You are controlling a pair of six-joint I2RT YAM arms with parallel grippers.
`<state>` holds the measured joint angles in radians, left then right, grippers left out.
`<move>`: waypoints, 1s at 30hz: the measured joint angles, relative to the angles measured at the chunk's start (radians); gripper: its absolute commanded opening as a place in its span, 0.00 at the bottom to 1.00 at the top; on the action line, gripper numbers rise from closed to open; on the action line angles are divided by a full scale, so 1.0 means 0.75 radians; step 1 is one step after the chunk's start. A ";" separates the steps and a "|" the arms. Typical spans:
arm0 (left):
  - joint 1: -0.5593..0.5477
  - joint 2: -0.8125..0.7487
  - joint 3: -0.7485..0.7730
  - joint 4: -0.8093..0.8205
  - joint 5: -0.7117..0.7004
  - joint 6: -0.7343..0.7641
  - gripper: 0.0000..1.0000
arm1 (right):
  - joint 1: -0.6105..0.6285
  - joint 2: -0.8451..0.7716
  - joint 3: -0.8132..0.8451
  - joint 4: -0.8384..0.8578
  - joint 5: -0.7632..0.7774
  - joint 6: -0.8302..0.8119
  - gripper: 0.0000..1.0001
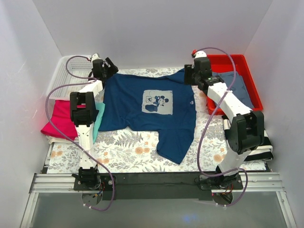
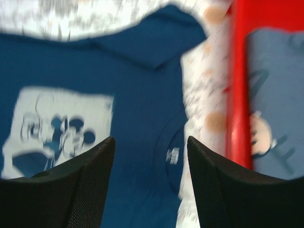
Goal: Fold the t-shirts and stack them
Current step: Grap the side of the flattened tshirt closest away from the robot with both arms
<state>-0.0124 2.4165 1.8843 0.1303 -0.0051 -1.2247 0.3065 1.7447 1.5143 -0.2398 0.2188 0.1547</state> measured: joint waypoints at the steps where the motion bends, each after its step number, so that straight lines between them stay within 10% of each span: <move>1: 0.002 -0.027 -0.036 -0.012 0.007 0.002 0.78 | 0.030 -0.015 -0.028 -0.036 0.004 0.002 0.68; 19: -0.027 -1.076 -0.941 -0.771 -0.030 0.015 0.64 | 0.123 -0.310 -0.452 -0.385 -0.043 0.106 0.67; 30: -0.081 -1.352 -1.241 -1.083 -0.110 -0.098 0.53 | 0.136 -0.298 -0.508 -0.392 -0.115 0.111 0.67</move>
<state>-0.0731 1.4021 0.9539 -0.6819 -0.0875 -1.2984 0.4088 1.5215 1.1332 -0.5339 0.1326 0.2379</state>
